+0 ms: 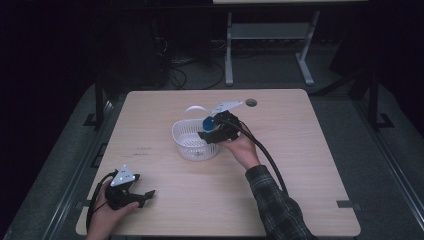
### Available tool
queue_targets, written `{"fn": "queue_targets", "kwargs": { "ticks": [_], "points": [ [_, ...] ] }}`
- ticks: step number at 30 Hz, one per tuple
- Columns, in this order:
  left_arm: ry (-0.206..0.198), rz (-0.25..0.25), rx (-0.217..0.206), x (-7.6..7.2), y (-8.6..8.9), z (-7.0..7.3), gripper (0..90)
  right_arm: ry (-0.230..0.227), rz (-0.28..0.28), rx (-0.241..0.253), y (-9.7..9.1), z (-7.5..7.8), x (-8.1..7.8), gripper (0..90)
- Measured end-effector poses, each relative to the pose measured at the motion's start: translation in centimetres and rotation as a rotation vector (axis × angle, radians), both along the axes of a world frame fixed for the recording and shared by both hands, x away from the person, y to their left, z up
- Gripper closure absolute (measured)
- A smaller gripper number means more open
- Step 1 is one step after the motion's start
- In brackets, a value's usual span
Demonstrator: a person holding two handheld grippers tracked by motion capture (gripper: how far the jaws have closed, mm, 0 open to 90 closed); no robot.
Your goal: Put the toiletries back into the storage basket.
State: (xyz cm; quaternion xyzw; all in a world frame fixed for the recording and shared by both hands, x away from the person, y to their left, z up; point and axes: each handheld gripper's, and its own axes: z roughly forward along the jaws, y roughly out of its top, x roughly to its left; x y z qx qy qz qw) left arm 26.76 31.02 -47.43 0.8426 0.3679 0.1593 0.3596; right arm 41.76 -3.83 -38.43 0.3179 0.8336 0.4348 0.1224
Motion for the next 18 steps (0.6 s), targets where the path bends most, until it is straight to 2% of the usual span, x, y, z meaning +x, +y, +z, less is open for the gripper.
{"fn": "queue_targets", "kwargs": {
  "ticks": [9, 18],
  "points": [
    [0.000, 0.002, -0.002, 0.0, 0.0, 0.0, 13.6, -0.002, -0.004, 0.026, -1.7, 0.8, -0.7, 14.0],
    [-0.001, 0.008, -0.003, -0.1, 0.0, 0.0, 13.6, -0.011, -0.026, 0.049, -4.1, 0.8, -2.3, 13.9]
  ]
}}
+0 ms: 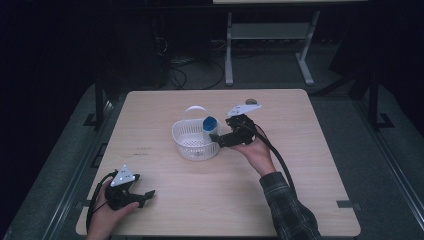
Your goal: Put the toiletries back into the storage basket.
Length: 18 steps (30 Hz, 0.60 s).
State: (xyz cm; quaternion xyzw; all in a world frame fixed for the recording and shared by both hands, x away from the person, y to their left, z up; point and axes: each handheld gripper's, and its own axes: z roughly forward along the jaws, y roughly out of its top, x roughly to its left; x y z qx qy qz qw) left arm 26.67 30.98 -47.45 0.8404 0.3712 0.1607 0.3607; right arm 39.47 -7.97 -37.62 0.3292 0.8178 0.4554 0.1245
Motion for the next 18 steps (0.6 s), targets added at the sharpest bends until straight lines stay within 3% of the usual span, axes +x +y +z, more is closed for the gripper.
{"fn": "queue_targets", "kwargs": {
  "ticks": [18],
  "points": [
    [-0.001, 0.001, 0.002, 0.0, 0.0, 0.0, 13.6, 0.009, -0.038, 0.009, -4.1, -0.6, -3.0, 14.0]
  ]
}}
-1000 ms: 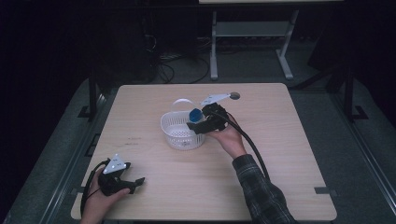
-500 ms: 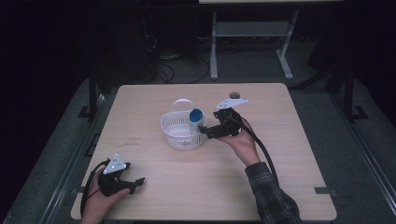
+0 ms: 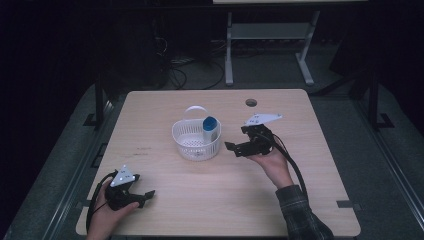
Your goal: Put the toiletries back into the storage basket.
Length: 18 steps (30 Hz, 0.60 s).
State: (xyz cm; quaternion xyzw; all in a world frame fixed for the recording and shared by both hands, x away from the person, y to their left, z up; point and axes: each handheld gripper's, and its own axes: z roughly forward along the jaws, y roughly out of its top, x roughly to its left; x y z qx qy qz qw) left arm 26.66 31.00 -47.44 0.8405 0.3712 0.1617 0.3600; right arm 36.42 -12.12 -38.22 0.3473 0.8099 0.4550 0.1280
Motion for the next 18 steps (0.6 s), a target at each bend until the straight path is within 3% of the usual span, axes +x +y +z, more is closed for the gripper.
{"fn": "queue_targets", "kwargs": {
  "ticks": [8, 18],
  "points": [
    [0.001, 0.001, -0.001, 0.0, 0.0, 0.0, 13.6, 0.002, -0.020, -0.009, -1.7, -0.6, -1.2, 14.0],
    [0.000, 0.001, 0.001, 0.0, 0.0, 0.0, 13.6, 0.045, -0.054, -0.005, -4.4, -1.8, -3.0, 13.9]
  ]
}}
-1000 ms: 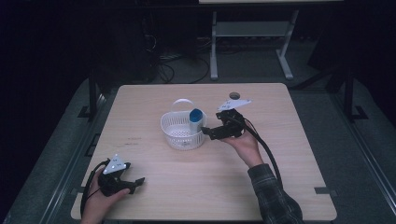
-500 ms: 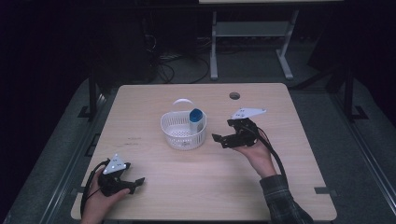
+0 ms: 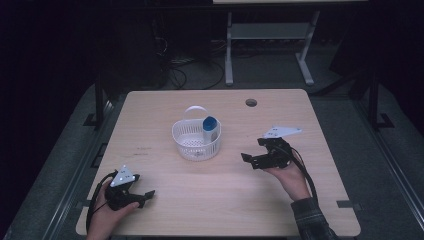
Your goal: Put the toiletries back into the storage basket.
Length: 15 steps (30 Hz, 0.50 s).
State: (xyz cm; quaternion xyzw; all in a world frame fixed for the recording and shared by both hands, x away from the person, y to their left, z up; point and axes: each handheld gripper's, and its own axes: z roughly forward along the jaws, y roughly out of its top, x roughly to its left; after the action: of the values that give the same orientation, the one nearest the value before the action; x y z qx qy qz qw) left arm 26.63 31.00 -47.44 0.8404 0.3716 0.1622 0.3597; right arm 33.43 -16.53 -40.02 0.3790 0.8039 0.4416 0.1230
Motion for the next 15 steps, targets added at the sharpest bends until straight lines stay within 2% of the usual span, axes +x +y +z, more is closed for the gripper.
{"fn": "queue_targets", "kwargs": {
  "ticks": [15],
  "points": [
    [0.000, 0.000, 0.001, 0.0, 0.0, 0.0, 13.6, 0.070, -0.059, -0.013, -3.5, -2.5, -2.2, 13.8]
  ]
}}
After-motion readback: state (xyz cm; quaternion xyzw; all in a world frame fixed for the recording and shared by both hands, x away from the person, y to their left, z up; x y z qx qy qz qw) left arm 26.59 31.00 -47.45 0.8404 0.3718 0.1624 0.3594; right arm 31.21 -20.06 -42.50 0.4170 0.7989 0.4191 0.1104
